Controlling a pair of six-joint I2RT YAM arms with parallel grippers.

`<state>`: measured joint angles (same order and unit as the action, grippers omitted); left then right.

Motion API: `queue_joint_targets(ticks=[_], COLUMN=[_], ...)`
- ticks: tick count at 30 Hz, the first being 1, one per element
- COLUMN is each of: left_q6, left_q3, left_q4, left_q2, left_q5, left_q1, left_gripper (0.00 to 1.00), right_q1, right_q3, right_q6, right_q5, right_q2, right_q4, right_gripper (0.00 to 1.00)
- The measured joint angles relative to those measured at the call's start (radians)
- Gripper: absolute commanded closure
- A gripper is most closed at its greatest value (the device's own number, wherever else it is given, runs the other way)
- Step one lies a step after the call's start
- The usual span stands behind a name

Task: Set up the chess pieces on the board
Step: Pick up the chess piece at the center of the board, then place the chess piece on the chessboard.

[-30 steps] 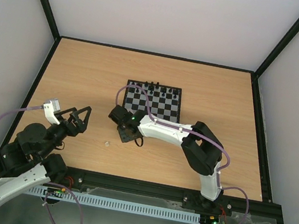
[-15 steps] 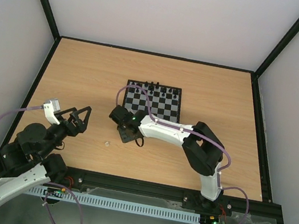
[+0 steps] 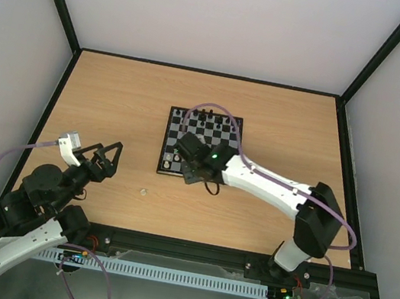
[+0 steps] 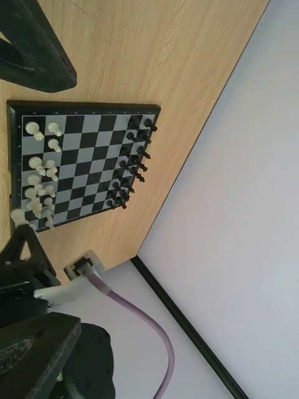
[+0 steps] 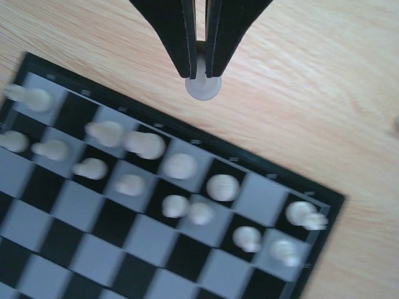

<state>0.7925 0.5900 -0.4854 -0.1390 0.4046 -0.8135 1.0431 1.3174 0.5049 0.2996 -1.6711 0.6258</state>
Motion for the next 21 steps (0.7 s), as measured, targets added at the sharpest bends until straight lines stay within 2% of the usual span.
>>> queue_joint_targets(ticks=[9, 21], left_q6=[0.0, -0.005], left_q3=[0.0, 0.0], left_q4=[0.009, 0.032], left_q2=[-0.034, -0.058], left_q5=[-0.013, -0.019], left_q1=[0.0, 0.0], left_gripper=[0.01, 0.01], right_q1=[-0.2, -0.267], right_q3=[-0.128, -0.166], right_q6=[-0.014, -0.042], right_q5=[0.025, 0.014], right_q2=[0.084, 0.05], right_q4=[0.014, -0.024], right_gripper=[0.98, 0.98])
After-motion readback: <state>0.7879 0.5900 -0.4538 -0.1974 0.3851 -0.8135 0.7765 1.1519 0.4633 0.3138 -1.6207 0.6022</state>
